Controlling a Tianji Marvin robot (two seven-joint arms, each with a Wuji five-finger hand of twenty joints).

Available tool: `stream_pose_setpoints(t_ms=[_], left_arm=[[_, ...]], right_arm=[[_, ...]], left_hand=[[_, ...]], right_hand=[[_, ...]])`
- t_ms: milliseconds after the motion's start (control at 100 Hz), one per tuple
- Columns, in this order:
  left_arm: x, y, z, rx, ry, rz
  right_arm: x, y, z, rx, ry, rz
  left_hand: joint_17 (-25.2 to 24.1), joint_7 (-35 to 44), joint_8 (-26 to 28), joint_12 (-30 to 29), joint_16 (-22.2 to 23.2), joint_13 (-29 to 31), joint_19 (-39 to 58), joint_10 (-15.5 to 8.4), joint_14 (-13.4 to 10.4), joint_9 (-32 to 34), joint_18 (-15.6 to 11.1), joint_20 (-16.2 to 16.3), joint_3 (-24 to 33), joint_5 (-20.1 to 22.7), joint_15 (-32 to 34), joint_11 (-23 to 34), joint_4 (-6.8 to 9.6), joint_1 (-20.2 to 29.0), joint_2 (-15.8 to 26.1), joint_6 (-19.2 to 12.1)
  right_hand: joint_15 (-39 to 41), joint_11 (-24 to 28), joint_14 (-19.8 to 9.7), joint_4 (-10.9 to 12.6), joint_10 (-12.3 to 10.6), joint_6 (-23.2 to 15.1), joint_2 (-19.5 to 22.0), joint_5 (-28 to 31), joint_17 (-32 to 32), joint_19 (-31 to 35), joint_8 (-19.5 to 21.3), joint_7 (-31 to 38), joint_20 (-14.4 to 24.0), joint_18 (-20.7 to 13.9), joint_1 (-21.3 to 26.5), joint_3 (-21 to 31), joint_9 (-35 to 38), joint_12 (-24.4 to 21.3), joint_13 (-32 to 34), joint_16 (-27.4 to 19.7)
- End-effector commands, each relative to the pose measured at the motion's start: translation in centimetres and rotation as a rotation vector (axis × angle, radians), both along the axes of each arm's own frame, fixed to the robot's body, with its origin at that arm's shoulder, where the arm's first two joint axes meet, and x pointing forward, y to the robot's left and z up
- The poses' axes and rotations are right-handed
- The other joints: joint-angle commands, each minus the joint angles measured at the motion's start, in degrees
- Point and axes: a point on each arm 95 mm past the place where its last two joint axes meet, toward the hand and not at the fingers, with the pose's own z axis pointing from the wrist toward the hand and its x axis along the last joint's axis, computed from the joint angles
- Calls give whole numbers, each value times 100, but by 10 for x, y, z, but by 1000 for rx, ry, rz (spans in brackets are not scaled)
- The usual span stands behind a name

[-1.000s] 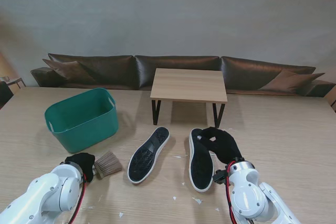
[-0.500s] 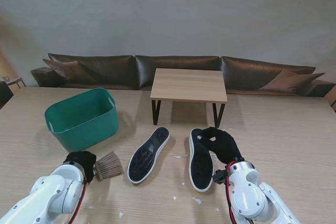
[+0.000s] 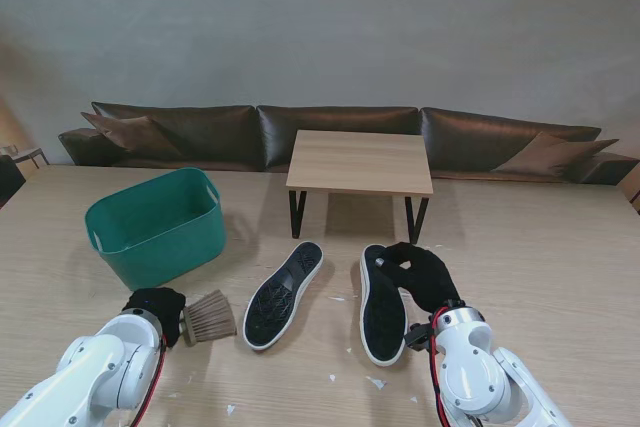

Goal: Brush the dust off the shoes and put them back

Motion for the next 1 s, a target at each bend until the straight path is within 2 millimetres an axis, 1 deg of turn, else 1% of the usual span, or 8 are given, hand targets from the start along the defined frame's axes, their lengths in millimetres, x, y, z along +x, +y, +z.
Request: stream_pose_setpoints(t_ms=[0, 80, 140, 280, 450, 710, 890, 990], left_arm=[[-8, 2, -18, -13, 48, 5], [-7, 2, -18, -17, 33, -4], [-7, 2, -18, -26, 18, -5], [-8, 3, -16, -50, 20, 9], [-8, 3, -15, -71, 13, 16], [-8, 3, -14, -98, -18, 30], [-7, 4, -14, -110, -28, 32], [-6, 6, -15, -118, -56, 26]], right_arm=[[-2, 4, -2, 7, 12, 13], [-2, 4, -2, 8, 12, 12], [-2, 4, -2, 9, 13, 12], [-2, 5, -2, 15, 15, 10], [-3, 5, -3, 18, 20, 11], [-2, 5, -3, 25, 19, 6], [-2, 5, -4, 27, 22, 4], [-2, 5, -4, 28, 24, 6]], left_hand=[[392, 1183, -61, -186, -213, 506, -94, -62, -39, 448, 317, -215, 307, 3, -128, -80, 165, 511, 301, -130], [763, 1417, -228, -122, -291, 897, -189, -142, -102, 663, 464, -408, 473, -67, -97, -15, 215, 523, 261, -111], [1073, 1688, -249, 412, -266, 1194, -195, -178, -129, 695, 586, -504, 659, -198, 27, 122, 292, 625, 226, 44], [1356, 1944, -147, 1072, -287, 1433, -274, -89, -174, 523, 463, -619, 774, -459, 57, 197, 361, 775, 375, 296], [1413, 1627, 1554, 1835, 275, 1562, -226, 80, -190, 270, 302, -533, 706, -821, 619, 356, 293, 1051, 625, 565], [1324, 1378, 2593, 3185, 1040, 1698, 199, 326, -576, -619, 33, -275, 382, -1480, 1383, 767, 348, 1834, 1159, 920], [1411, 1300, 2637, 3176, 1073, 1726, 316, 263, -673, -631, -115, -272, 513, -1455, 1624, 839, 330, 1958, 1152, 859], [1703, 1150, 2566, 2466, 858, 1766, 319, 114, -776, -204, -28, -348, 1000, -1063, 1791, 598, 262, 1805, 937, 690]], right_hand=[[89, 76, 67, 145, 40, 36, 125, -196, -1058, -72, -71, 77, 63, 103, 3, 47, -59, -70, 69, 46], [88, 75, 72, 143, 49, 48, 128, -227, -1057, -72, -74, 71, 64, 102, 3, 47, -65, -71, 67, 45], [91, 76, 64, 143, 42, 66, 145, -263, -1058, -72, -74, 68, 65, 102, 12, 46, -66, -71, 72, 45], [89, 80, 82, 135, 49, 93, 160, -319, -1065, -77, -71, 85, 66, 105, -5, 27, -73, -74, 58, 44], [98, 86, 84, 136, 49, 117, 183, -366, -1065, -77, -75, 100, 70, 104, 6, 22, -80, -76, 62, 47], [107, 97, 94, 128, 55, 128, 216, -413, -1061, -73, -84, 131, 78, 111, 11, 7, -79, -82, 65, 49], [112, 100, 98, 126, 65, 135, 219, -425, -1060, -72, -96, 141, 81, 108, 6, 3, -82, -85, 65, 50], [117, 102, 102, 125, 59, 138, 230, -435, -1061, -72, -101, 147, 82, 109, 6, 3, -84, -86, 71, 51]])
